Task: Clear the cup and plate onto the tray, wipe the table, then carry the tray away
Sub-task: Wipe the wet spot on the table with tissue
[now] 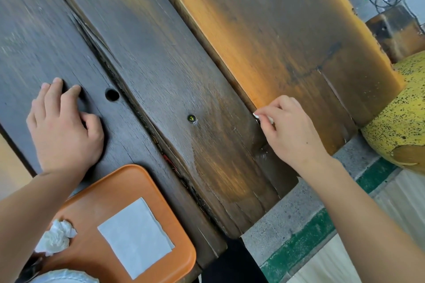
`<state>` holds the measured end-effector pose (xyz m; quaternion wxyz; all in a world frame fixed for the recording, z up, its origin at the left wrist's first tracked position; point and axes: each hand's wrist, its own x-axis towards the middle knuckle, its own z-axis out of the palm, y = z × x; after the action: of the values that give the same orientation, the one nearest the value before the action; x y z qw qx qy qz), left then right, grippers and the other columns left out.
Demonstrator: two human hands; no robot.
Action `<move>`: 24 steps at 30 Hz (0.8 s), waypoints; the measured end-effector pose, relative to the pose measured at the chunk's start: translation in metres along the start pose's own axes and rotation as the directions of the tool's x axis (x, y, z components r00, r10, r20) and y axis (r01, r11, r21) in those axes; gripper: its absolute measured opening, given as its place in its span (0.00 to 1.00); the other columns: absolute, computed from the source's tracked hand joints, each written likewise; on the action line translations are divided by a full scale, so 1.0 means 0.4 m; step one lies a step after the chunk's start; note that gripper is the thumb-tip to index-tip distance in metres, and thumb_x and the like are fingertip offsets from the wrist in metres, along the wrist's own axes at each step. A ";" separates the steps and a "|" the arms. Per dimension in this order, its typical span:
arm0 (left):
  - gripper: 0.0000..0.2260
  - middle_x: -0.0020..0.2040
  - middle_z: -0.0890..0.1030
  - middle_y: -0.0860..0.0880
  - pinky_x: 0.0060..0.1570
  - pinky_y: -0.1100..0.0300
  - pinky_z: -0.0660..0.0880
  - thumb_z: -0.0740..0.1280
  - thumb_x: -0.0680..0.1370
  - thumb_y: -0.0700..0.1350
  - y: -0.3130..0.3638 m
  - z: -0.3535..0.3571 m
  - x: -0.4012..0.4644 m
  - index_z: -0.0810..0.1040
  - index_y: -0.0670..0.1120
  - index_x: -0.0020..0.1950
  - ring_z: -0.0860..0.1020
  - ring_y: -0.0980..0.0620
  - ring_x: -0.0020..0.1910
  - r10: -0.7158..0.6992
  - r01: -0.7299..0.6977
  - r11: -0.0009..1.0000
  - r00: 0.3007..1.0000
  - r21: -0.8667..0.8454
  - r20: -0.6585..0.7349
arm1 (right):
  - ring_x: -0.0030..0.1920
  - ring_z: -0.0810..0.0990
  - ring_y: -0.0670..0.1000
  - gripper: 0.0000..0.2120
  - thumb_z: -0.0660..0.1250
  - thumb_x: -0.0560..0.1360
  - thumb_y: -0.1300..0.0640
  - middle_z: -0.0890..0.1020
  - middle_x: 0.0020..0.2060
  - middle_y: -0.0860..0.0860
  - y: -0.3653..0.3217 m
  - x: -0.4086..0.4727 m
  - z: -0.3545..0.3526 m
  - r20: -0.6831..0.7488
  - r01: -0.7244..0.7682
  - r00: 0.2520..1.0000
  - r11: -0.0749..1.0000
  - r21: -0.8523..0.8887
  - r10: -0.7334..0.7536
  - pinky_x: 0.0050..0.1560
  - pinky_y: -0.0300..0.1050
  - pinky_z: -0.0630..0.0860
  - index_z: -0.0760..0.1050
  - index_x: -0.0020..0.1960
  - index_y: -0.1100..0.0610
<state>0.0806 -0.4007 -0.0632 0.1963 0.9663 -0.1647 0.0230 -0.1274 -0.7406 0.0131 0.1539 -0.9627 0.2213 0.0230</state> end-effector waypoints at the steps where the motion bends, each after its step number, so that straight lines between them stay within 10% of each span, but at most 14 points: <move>1: 0.25 0.79 0.64 0.39 0.78 0.37 0.57 0.55 0.76 0.46 -0.002 0.002 0.000 0.68 0.43 0.73 0.60 0.38 0.80 -0.003 0.003 1.000 1.000 0.000 -0.002 | 0.48 0.76 0.48 0.09 0.66 0.79 0.56 0.79 0.46 0.51 0.004 0.010 -0.003 0.031 -0.006 1.000 1.000 0.007 0.006 0.47 0.42 0.76 0.83 0.55 0.55; 24: 0.25 0.78 0.66 0.37 0.77 0.37 0.58 0.55 0.76 0.45 0.004 -0.003 0.000 0.69 0.41 0.71 0.61 0.35 0.79 0.023 -0.022 1.000 1.000 0.008 -0.011 | 0.49 0.75 0.46 0.10 0.63 0.81 0.57 0.76 0.50 0.49 0.016 0.038 -0.030 0.262 -0.032 0.965 0.999 0.035 0.022 0.49 0.39 0.74 0.83 0.57 0.54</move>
<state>0.0802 -0.4019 -0.0615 0.1931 0.9651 -0.1743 0.0312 -0.1169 -0.7559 0.0210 0.2001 -0.9450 0.2123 0.1478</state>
